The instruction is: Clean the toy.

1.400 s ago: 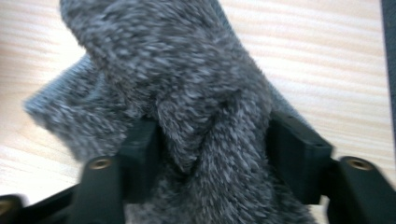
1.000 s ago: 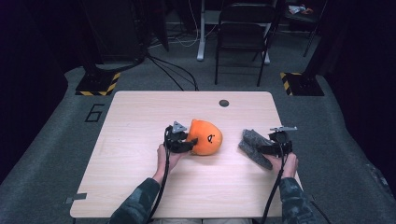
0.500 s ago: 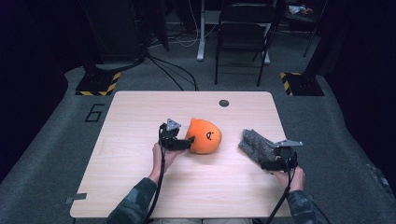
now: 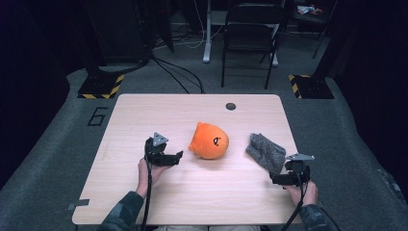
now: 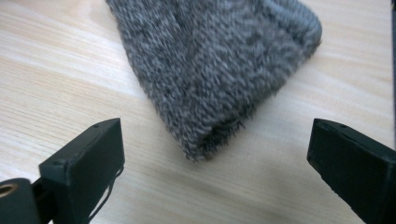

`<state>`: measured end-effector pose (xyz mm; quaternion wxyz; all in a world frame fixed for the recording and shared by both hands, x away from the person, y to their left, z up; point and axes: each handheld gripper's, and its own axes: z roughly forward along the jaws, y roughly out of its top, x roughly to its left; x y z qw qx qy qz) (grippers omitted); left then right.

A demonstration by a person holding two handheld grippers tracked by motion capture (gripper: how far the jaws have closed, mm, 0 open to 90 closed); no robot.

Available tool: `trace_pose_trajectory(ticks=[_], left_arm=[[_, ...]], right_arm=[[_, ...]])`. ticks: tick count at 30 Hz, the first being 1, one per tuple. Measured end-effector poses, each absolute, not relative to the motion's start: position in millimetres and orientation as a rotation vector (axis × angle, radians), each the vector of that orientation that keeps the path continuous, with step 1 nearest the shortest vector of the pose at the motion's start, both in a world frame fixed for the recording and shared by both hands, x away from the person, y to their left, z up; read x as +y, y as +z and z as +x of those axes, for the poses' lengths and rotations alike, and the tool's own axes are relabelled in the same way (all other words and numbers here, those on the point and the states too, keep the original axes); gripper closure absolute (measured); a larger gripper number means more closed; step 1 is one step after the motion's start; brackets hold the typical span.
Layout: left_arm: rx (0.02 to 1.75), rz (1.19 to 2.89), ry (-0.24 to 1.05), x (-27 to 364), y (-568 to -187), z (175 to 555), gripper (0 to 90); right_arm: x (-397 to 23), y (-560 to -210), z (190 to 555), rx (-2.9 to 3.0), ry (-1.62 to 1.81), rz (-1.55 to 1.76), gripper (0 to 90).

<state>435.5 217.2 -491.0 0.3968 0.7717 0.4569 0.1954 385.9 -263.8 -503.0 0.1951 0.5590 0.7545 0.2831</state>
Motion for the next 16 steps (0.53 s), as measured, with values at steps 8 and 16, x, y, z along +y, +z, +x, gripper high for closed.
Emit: trace_pose_trajectory(ticks=[8,16], left_arm=[[1.252,2.034,0.462,246,-522,431,11.9],[1.237,2.051,0.551,249,-528,434,10.3]], right_arm=[[-266,-519,388,2.135,0.746,1.570,1.2],[-265,-525,385,2.093,0.813,1.532,0.0]])
